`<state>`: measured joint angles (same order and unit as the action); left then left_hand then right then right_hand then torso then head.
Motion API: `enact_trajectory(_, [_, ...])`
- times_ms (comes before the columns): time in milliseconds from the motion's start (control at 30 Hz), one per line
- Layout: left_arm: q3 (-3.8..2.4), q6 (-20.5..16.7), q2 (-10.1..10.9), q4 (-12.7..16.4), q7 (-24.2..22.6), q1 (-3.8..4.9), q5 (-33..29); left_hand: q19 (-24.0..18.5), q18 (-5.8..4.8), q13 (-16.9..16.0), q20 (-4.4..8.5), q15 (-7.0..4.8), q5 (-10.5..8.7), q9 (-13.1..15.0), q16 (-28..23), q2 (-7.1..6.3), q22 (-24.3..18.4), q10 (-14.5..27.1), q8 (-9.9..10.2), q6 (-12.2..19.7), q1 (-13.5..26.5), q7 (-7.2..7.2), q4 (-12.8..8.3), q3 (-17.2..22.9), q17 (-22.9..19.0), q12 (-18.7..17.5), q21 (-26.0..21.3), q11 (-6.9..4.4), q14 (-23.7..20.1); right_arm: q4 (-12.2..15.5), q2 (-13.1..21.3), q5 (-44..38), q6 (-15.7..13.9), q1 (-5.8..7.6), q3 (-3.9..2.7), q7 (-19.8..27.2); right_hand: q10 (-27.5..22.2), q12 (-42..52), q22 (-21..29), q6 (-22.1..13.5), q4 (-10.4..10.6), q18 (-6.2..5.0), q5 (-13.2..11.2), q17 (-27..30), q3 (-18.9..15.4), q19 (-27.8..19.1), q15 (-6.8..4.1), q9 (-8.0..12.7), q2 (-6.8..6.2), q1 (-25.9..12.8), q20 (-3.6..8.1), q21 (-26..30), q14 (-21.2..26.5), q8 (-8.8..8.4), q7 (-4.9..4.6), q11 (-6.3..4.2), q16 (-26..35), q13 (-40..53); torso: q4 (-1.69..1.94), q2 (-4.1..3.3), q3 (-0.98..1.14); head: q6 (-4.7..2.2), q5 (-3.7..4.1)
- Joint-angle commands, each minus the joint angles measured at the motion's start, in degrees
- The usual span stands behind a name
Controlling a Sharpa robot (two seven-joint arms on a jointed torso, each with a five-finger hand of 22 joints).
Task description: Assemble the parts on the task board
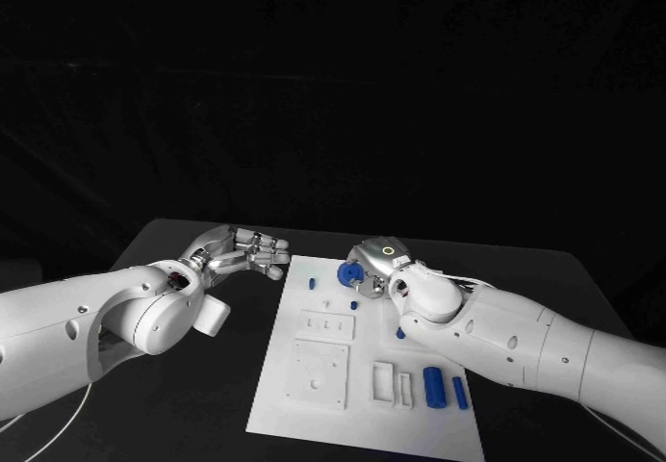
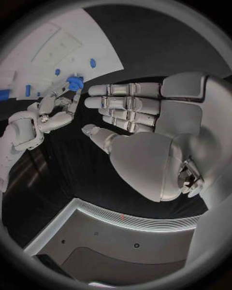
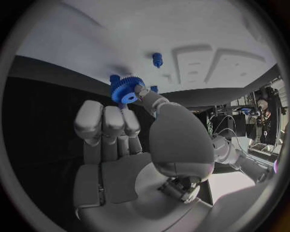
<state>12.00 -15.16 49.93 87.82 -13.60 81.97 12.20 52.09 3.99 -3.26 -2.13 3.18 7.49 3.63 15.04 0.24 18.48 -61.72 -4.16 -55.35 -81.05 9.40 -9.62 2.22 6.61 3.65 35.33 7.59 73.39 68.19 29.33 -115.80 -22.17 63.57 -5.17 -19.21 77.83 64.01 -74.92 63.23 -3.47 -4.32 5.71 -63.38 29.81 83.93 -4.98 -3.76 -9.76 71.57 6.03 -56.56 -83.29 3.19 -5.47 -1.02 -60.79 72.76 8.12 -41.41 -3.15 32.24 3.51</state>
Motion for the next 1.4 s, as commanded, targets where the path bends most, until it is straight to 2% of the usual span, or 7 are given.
enact_trajectory(33, [-0.04,0.9,-0.2,0.1,-0.2,0.10,0.3,-0.4,0.02,-0.1,0.01,0.04,-0.06,0.0,-0.2,0.03,0.1,0.3,0.3,0.2,-0.3,-0.03,0.0,-0.3,-0.1,-0.2,0.3,-0.11,-0.3,-0.5,-0.6,-1.5,-0.2,-0.01,0.12,-0.5,0.0,0.0,-7.1,6.4,0.0,0.61,0.1,0.1,0.1,2.4,-0.32,-0.1,-0.54,-0.1,0.40,-0.5,-0.2,0.39,1.93,-0.41,0.1,0.1,-0.06,-0.03,-0.02,-0.02,-0.14])
enact_trajectory(500, [-0.04,1.1,-0.3,0.0,0.0,0.12,0.3,-0.4,0.02,-0.1,0.01,0.04,-0.06,0.0,-0.2,0.03,0.1,0.3,0.3,0.2,-0.3,-0.03,0.0,-0.3,-0.1,-0.2,0.3,-0.11,-0.3,-2.7,-2.0,-1.5,0.3,-0.05,0.84,-0.1,0.0,0.0,-7.1,6.5,-0.1,0.64,0.5,0.2,-0.1,2.4,-0.35,-0.1,-0.47,-0.1,0.44,-0.5,-0.2,0.41,1.94,-0.43,0.1,0.1,-0.03,0.01,-0.03,0.12,-0.70])
enact_trajectory(567, [-0.04,1.1,-0.3,0.0,0.0,0.12,0.3,-0.4,0.02,-0.1,0.01,0.04,-0.06,0.0,-0.2,0.03,0.1,0.3,0.3,0.2,-0.3,-0.03,0.0,-0.3,-0.1,-0.2,0.3,-0.11,-0.3,-2.8,-2.2,-1.5,0.3,-0.06,0.92,0.0,0.0,0.0,-7.1,6.5,-0.1,0.64,0.5,0.2,-0.1,2.4,-0.35,-0.1,-0.47,-0.1,0.44,-0.5,-0.2,0.41,1.94,-0.43,0.1,0.1,-0.10,-0.01,0.03,0.11,-0.78])
enact_trajectory(900, [-0.04,1.2,-0.4,0.0,0.0,0.14,0.3,-0.4,0.02,-0.1,0.01,0.04,-0.06,0.0,-0.2,0.03,0.1,0.3,0.3,0.2,-0.3,-0.03,0.0,-0.3,-0.1,-0.2,0.3,-0.11,-0.3,-3.2,-2.7,-1.5,0.3,-0.09,1.14,0.4,0.0,0.0,-7.2,6.5,-0.2,0.67,0.8,0.3,-0.3,2.4,-0.36,-0.1,-0.41,-0.1,0.46,-0.6,-0.1,0.41,1.95,-0.44,0.0,0.1,-0.18,-0.02,0.04,0.10,-0.87])
enact_trajectory(1100, [-0.04,1.1,-0.6,-0.1,0.0,0.15,0.3,-0.6,0.04,-0.1,0.00,0.04,-0.05,0.0,-0.2,0.15,0.1,0.3,0.3,0.2,-0.4,-0.02,0.1,-0.4,-0.1,-0.2,0.6,-0.11,-0.3,-3.6,-3.1,-1.6,0.3,-0.14,1.25,0.4,0.0,0.0,-7.2,6.5,-0.1,0.68,0.8,0.2,-0.4,2.4,-0.36,-0.1,-0.33,-0.2,0.46,-0.7,-0.1,0.40,1.95,-0.44,0.0,0.1,-0.05,0.02,0.02,0.28,-0.77])
enact_trajectory(1233, [-0.05,1.2,-0.8,-0.1,-0.1,0.15,0.3,-0.6,0.04,-0.1,0.00,0.04,-0.05,0.0,-0.2,0.15,0.1,0.3,0.3,0.2,-0.4,-0.02,0.1,-0.4,-0.1,-0.2,0.6,-0.11,-0.3,-3.8,-3.2,-1.6,0.4,-0.17,1.29,0.5,0.0,0.0,-7.2,6.4,-0.1,0.68,0.8,0.3,-0.4,2.4,-0.36,-0.1,-0.35,-0.3,0.47,-0.8,-0.1,0.39,1.95,-0.44,0.0,0.1,-0.20,-0.02,-0.03,0.23,-0.73])
enact_trajectory(1400, [-0.06,1.3,-0.9,-0.1,-0.2,0.16,0.3,-0.6,0.04,-0.1,0.00,0.04,-0.05,0.0,-0.2,0.15,0.1,0.3,0.3,0.2,-0.4,-0.02,0.1,-0.4,-0.1,-0.2,0.6,-0.11,-0.3,-4.0,-3.3,-1.6,0.6,-0.18,1.31,0.5,0.0,0.0,-7.2,6.4,-0.1,0.68,0.8,0.3,-0.4,2.4,-0.36,-0.1,-0.35,-0.3,0.47,-0.8,-0.1,0.39,1.95,-0.44,0.0,0.1,-0.23,-0.05,0.04,0.20,-0.71])
